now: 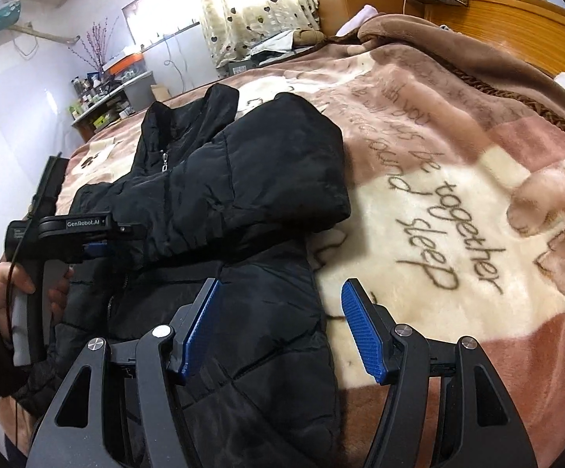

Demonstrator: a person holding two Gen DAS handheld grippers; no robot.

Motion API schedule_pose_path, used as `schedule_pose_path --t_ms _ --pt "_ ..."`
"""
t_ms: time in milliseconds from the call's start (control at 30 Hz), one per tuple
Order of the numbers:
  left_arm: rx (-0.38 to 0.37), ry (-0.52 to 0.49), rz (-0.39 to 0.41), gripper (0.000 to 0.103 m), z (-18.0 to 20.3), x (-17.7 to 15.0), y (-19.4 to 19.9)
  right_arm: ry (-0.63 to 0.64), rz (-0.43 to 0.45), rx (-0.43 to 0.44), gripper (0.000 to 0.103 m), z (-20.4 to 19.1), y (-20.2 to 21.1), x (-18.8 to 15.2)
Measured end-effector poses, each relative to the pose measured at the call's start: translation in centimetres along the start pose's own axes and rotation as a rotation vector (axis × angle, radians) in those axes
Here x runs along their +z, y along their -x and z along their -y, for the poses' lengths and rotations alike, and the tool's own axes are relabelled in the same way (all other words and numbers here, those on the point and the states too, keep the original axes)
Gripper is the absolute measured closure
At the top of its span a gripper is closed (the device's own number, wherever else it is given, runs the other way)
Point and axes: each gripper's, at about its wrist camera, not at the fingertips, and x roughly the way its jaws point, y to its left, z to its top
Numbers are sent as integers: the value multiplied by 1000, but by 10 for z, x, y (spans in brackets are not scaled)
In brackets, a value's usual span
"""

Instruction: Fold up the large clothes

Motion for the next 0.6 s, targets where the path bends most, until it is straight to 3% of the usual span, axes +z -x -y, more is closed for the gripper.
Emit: schedule_pose_path --t_ms 67,167,367,600 --pt "17 -2 1 86 -2 0 6 -14 -6 -10 39 0 -5 2" --pt "-19 18 25 94 -9 1 24 -16 2 -11 39 -4 -7 4" --pt "-58 -29 128 95 -10 9 74 -33 10 -17 39 -4 -12 15" --pt "-36 -44 215 95 -28 32 115 -11 32 -7 39 -18 -16 31"
